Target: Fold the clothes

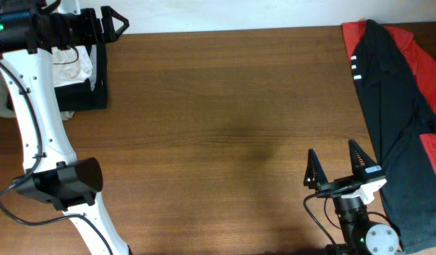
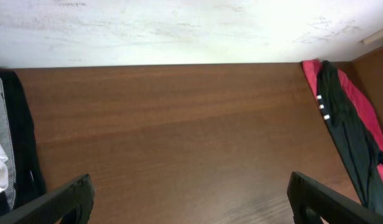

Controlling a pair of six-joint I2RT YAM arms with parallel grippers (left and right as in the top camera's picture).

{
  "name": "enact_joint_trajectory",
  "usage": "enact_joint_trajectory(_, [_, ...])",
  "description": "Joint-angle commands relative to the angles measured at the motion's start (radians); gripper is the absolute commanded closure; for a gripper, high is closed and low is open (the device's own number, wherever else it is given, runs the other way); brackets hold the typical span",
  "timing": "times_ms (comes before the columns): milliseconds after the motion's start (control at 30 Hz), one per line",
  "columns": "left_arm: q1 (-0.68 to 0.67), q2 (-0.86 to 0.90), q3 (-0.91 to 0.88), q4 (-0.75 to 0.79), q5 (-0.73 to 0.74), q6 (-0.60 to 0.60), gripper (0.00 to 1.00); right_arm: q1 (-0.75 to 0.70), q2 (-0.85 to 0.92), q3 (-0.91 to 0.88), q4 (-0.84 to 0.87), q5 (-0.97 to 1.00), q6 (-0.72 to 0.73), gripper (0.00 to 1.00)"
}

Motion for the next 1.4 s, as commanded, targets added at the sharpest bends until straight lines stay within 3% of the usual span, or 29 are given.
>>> enact_joint_trajectory(0, [-0.004,0.008,-0.002,0.002,0.011,0.005,0.01,0.01,-0.013,-0.079,0.128,0.032,-0.003,0.02])
enact_joint_trajectory(200, [-0.004,0.008,-0.002,0.002,0.011,0.005,0.01,0.01,-0.013,-0.088,0.106,0.084,-0.055,0.01])
enact_joint_trajectory(433, [-0.004,0.008,-0.002,0.002,0.011,0.005,0.01,0.01,-0.013,-0.088,-0.237,0.086,-0.055,0.01])
enact_joint_trajectory(1367, [-0.039,0.003,-0.006,0.003,0.01,0.005,0.01,0.008,-0.013,-0.088,-0.234,0.084,-0.055,0.01])
